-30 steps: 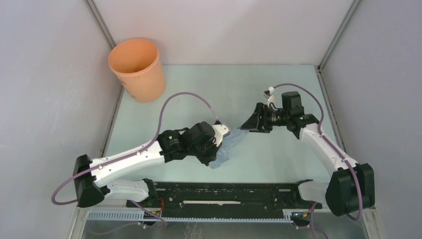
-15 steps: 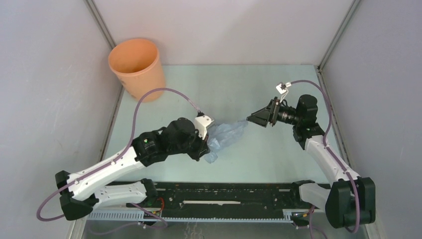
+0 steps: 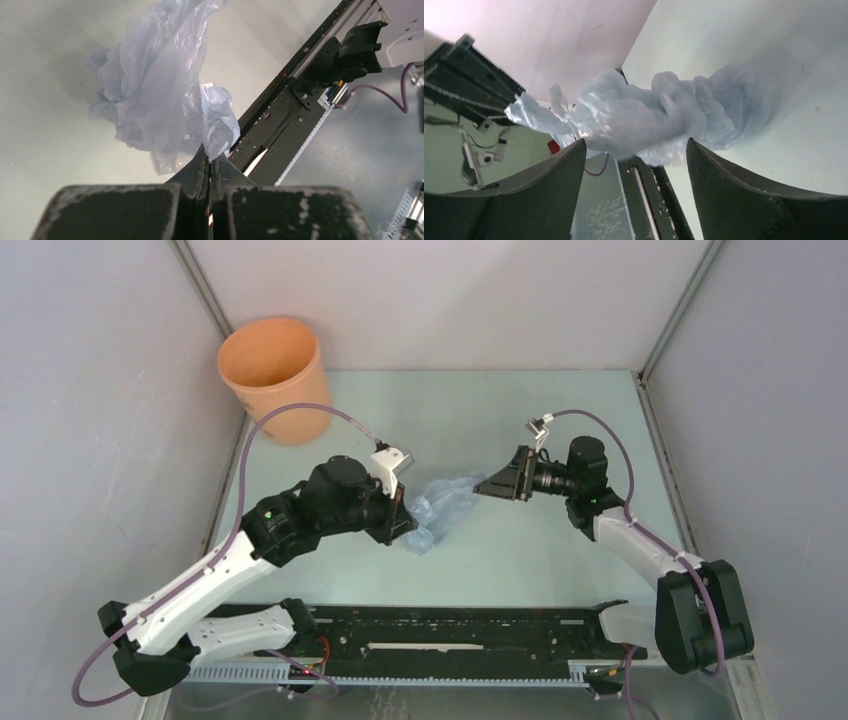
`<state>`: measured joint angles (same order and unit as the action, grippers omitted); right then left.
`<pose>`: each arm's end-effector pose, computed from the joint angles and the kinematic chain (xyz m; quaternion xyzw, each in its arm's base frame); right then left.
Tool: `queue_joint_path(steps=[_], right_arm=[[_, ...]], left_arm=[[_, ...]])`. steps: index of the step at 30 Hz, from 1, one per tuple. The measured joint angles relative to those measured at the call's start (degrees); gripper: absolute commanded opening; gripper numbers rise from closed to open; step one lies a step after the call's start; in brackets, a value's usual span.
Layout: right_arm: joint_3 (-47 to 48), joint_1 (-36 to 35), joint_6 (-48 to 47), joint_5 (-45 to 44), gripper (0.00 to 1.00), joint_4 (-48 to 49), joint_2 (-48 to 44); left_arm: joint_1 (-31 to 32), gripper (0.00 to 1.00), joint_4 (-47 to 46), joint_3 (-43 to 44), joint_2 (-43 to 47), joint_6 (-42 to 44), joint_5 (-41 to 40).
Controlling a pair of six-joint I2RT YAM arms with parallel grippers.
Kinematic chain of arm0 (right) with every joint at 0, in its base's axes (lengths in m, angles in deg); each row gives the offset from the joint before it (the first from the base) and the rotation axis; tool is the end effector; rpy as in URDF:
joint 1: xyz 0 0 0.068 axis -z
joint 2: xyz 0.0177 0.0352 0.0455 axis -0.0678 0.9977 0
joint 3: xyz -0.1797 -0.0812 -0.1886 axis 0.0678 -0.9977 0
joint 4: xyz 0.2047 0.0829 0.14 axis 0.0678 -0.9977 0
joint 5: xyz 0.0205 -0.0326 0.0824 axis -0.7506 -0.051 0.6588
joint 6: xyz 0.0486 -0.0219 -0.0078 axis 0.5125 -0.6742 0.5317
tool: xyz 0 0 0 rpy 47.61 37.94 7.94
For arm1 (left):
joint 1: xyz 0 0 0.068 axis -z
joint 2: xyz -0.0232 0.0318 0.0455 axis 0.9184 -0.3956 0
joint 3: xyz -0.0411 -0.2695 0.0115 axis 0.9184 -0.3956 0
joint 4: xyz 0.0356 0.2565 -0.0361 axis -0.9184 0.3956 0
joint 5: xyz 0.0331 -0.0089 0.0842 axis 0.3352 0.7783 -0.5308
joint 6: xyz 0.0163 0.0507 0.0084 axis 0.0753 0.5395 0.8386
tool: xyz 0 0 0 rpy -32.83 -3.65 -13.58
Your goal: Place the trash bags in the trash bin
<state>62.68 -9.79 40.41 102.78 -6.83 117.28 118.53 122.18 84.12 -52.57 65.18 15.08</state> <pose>0.2490 0.0915 0.2539 -0.1066 0.7396 0.5966 0.2927 0.1155 -0.1541 0.3708 0.2780 0.8312 -0.3183 0.3612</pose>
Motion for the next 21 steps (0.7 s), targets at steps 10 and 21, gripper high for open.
queue_joint_path(steps=[10, 21], right_arm=[[-1.77, -0.59, 3.19, 0.52, 0.80, 21.16, 7.32], [-1.31, -3.08, 15.74, 1.84, 0.81, 44.74, 19.63]], left_arm=[[-1.29, 0.00, 0.87, 1.99, 0.13, -0.98, 2.78], [-1.77, 0.00, 1.90, 9.25, 0.44, -1.53, 4.04]])
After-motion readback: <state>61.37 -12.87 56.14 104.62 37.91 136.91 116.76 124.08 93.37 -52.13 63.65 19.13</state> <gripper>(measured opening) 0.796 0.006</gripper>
